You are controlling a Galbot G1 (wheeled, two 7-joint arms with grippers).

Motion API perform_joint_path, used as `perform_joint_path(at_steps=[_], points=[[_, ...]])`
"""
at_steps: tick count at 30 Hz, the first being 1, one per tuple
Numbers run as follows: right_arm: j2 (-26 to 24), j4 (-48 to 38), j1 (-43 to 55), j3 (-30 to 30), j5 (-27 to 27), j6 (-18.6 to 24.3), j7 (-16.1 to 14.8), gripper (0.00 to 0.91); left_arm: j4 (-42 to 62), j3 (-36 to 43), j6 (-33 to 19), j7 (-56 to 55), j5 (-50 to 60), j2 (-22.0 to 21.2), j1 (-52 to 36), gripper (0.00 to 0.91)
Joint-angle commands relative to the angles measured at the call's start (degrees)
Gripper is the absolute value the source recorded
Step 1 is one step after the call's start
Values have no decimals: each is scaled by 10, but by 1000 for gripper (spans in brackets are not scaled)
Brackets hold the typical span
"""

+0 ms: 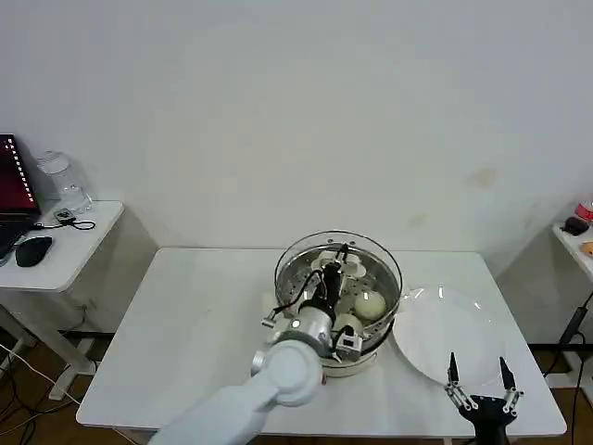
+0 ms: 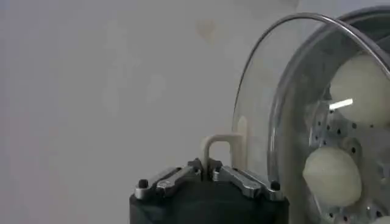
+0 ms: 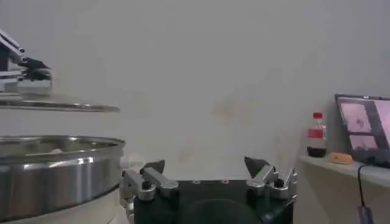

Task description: Take steamed baozi put them in steamer then cover it.

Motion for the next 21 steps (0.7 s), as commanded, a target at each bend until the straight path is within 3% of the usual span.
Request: perform_joint_path(at_steps=[1,21], points=[[2,-1,0,-3,-4,1,0,907,11,-4,1,-1,27,-25,29,0],[-6,7,-7,-8,-2,3,0,907,57,-23,0,-27,48,-57,64,0]])
